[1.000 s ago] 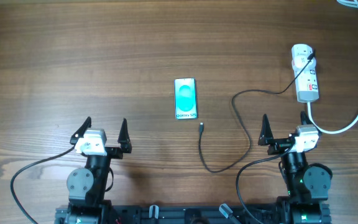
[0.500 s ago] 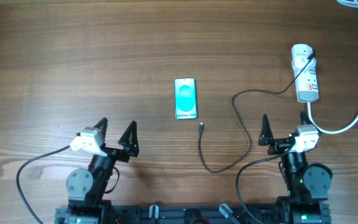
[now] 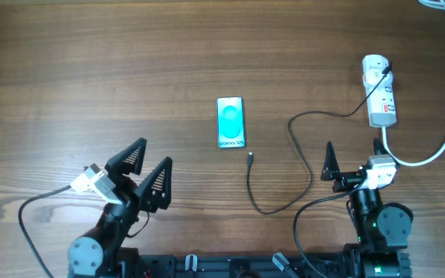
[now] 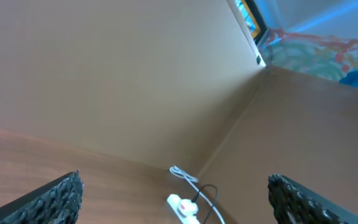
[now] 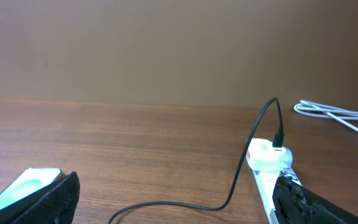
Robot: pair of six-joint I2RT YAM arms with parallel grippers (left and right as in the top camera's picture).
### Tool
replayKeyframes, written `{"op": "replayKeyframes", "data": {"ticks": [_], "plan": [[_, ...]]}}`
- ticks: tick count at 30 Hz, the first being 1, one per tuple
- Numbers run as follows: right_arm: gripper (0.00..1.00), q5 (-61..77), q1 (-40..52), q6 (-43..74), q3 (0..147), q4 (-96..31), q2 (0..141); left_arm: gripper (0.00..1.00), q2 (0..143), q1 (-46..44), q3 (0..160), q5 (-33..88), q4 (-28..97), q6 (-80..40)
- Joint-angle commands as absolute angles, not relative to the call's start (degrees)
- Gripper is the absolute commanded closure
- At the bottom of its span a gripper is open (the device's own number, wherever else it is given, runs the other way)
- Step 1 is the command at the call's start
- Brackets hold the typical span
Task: Plug charger to phone and switch on socket
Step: 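Move the left gripper forward over the phone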
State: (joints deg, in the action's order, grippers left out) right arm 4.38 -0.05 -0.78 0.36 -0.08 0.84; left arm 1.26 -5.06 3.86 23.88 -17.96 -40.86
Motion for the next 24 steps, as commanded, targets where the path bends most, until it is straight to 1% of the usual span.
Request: {"op": "replayKeyframes", "data": {"ticks": [1,5,7,10,12,13,14,16,17,18,19,20,24], "plan": [[0.00,3.4,-0.3,-1.5,0.3,0.0,0.8,0.00,5.4,-4.6,11.7,23.5,-15.1,-35.8],[0.00,3.4,-0.3,-1.4,0.3,0.0,0.8,0.00,15.4,-4.6,21.3,23.5,-9.2,-29.2],[0.00,3.4,-0.3,-1.5,0.3,0.0,0.8,0.00,23.8,-4.6,29.4,23.6,-1.1,-28.7],[0.00,3.4,-0.3,-1.5,0.3,0.0,0.8,0.01,36.6,-4.8,43.1,23.5,16.7,-25.1],[0.00,3.4,-0.3,-1.4,0.3,0.0,0.8,0.00,46.9,-5.5,54.3,23.6,30.7,-22.6],[0.00,3.4,-0.3,-1.5,0.3,0.0,0.8,0.00,51.9,-6.1,59.5,24.8,36.3,-22.7],[0.00,3.4,-0.3,-1.5,0.3,0.0,0.8,0.00,55.4,-6.5,63.1,27.4,39.3,-22.7],[0.00,3.4,-0.3,-1.4,0.3,0.0,0.8,0.00,61.4,-6.9,68.6,34.3,42.4,-22.9],[0.00,3.4,-0.3,-1.5,0.3,0.0,0.8,0.00,64.4,-6.9,70.8,40.4,43.6,-22.7],[0.00,3.4,-0.3,-1.5,0.3,0.0,0.8,0.00,66.4,-7.0,71.6,43.7,42.1,-21.6],[0.00,3.4,-0.3,-1.4,0.3,0.0,0.8,0.00,67.8,-7.4,72.0,44.5,41.6,-21.5],[0.00,3.4,-0.3,-1.5,0.3,0.0,0.8,0.00,69.1,-8.7,72.2,43.4,41.9,-21.8],[0.00,3.4,-0.3,-1.4,0.3,0.0,0.8,0.01,72.9,-18.5,72.8,27.2,47.1,-25.8]]}}
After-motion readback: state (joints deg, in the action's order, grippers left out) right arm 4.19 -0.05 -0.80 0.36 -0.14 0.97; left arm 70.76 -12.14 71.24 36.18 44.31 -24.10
